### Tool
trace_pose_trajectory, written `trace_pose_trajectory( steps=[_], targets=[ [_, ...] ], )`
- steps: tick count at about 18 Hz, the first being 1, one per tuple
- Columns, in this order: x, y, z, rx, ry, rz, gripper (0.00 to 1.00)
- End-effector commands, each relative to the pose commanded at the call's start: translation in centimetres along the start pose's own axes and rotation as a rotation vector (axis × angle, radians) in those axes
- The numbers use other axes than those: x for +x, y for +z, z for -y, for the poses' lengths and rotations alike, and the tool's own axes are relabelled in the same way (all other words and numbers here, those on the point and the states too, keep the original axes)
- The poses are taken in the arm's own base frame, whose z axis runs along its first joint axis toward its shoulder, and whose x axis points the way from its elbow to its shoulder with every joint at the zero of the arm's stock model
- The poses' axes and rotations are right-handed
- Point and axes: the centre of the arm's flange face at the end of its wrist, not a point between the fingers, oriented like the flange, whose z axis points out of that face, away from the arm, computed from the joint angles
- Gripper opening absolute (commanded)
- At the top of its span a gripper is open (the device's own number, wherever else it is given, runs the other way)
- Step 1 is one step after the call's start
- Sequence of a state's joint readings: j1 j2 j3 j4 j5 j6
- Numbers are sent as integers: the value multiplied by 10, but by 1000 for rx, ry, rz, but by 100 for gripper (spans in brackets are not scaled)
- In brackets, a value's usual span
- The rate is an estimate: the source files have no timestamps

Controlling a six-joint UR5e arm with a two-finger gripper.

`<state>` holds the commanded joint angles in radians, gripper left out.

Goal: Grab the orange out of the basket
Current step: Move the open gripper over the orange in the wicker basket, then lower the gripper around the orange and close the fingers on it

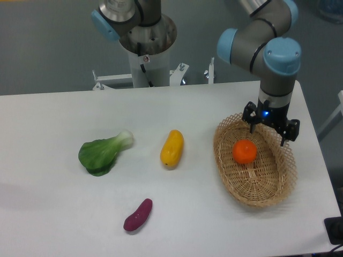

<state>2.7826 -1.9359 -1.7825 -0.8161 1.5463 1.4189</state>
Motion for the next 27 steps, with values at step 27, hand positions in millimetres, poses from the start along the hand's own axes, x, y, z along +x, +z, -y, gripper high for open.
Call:
trace_pose_trajectory(
  steps=[27],
  targets=[
    [19,52,23,83,-283,-85,100]
  ],
)
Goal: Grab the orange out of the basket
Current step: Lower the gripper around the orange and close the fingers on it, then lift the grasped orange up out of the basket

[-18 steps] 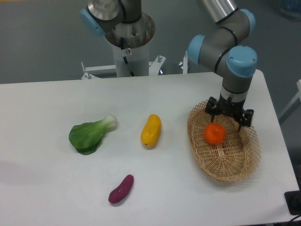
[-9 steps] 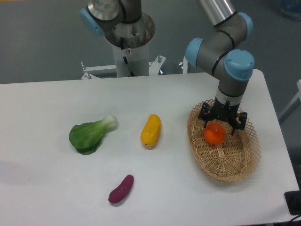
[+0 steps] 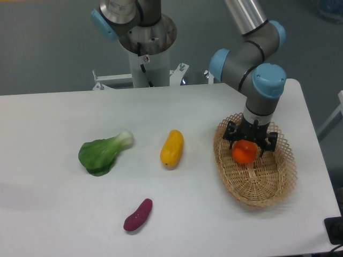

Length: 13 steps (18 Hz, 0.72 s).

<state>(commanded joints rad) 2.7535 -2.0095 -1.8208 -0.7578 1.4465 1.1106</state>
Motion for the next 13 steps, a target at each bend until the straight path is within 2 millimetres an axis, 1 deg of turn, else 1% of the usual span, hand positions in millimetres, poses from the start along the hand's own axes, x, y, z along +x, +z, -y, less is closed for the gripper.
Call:
trace_pose_trajectory(
  steps=[1,3,4,5,6,8,11,13],
  targets=[
    [0,0,0,1,-1,3,94],
    [-1,-1,1,4,1,8,87],
    [-1,-1,1,4,1,8,80],
    [-1,-2,1,5,5,11,77],
    [-1,-2,1,5,8,11,71],
    [-3,-5,2,8,8,16,64],
    [-9,-13,5,17,12,34,60],
    [-15,-24,7,26,25,56,59]
  ],
)
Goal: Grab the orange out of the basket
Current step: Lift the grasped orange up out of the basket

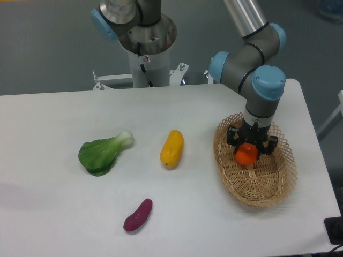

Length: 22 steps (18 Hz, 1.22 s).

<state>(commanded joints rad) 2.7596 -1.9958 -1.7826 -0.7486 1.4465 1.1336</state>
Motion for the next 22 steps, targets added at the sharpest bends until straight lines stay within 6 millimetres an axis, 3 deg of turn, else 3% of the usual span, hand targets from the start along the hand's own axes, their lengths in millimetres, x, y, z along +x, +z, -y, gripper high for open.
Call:
trace_pose_trajectory(
  steps=[4,8,11,13,15,18,22],
  targets=[
    [-20,-52,22,68,-14,75,59],
    [-20,-108,54,269,-193,58,59],
    [14,-151,103,342,-159,75,59],
    [29,-174,132,386,-249,69,59],
    [39,-188,149,411,-307,61,59],
    [53,-198,157,422,-349,54,55],
    [78,-189,168,407,-323,30,56]
  ],
)
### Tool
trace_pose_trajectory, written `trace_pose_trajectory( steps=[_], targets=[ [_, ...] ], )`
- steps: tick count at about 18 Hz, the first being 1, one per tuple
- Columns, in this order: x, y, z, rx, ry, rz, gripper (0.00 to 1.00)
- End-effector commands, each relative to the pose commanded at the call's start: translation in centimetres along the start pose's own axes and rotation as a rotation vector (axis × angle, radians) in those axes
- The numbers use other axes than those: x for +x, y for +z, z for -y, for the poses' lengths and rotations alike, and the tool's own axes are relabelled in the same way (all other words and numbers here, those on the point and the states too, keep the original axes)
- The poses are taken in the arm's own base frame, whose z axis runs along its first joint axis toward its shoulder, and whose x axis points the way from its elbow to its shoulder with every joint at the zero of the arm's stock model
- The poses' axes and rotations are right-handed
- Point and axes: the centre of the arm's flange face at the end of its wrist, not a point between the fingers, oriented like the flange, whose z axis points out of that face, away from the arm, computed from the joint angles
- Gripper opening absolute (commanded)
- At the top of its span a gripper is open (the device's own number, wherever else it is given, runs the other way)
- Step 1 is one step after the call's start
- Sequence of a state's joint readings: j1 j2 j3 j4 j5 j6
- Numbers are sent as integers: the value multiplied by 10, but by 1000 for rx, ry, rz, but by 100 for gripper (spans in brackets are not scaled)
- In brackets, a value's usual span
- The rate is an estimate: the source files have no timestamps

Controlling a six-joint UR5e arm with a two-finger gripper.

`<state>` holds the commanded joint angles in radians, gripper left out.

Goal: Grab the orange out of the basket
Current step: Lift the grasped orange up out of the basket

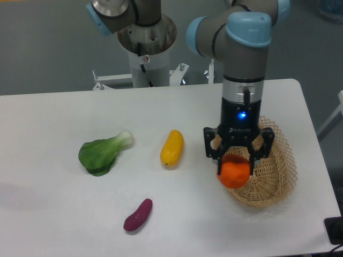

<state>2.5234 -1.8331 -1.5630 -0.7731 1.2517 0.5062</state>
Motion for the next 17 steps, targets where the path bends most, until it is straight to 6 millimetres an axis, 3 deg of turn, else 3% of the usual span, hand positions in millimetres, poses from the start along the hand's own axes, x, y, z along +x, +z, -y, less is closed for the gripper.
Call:
trace_pose_trajectory(
  steps=[7,17],
  targets=[
    [26,14,0,-41,101,10,56],
    [21,18,2,-52,107,34,55]
  ],
)
